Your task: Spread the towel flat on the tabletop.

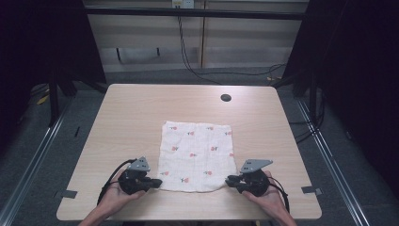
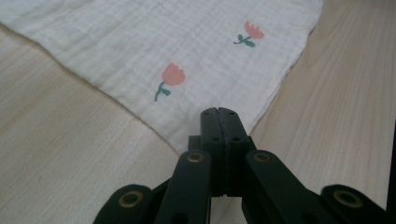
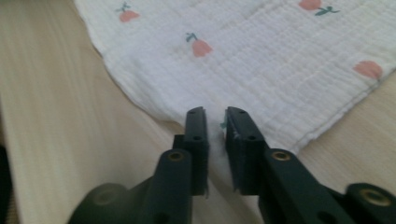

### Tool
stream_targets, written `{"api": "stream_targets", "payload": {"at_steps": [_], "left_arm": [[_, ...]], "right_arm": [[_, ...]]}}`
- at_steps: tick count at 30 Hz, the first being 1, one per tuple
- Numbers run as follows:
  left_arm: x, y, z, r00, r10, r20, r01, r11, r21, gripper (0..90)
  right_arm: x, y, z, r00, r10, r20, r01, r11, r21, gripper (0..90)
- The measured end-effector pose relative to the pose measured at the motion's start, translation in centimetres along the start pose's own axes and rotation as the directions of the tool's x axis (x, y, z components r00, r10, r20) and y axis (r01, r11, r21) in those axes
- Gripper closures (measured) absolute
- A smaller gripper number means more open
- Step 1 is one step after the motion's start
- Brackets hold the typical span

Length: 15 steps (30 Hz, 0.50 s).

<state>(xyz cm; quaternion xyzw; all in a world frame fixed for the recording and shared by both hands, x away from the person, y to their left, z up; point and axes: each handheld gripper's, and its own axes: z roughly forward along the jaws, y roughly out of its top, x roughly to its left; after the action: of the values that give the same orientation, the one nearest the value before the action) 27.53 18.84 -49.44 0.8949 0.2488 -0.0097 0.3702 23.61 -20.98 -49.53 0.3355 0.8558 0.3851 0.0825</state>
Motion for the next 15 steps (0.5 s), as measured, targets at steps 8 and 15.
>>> {"api": "stream_targets", "payload": {"at_steps": [8, 15], "left_arm": [[-1.5, -1.0, -1.5, 0.9988, -0.006, 0.048, 0.006, 1.0000, 0.004, 90.0], [-2.4, -2.1, -2.0, 0.9935, -0.006, 0.113, 0.005, 0.9999, 0.009, 90.0]], "right_arm": [[0.6, -0.2, -1.6, 0.9904, 0.047, -0.130, -0.050, 0.999, -0.017, 87.1], [1.7, -1.0, -2.0, 0.9850, 0.059, -0.162, -0.053, 0.998, 0.039, 88.6]]}}
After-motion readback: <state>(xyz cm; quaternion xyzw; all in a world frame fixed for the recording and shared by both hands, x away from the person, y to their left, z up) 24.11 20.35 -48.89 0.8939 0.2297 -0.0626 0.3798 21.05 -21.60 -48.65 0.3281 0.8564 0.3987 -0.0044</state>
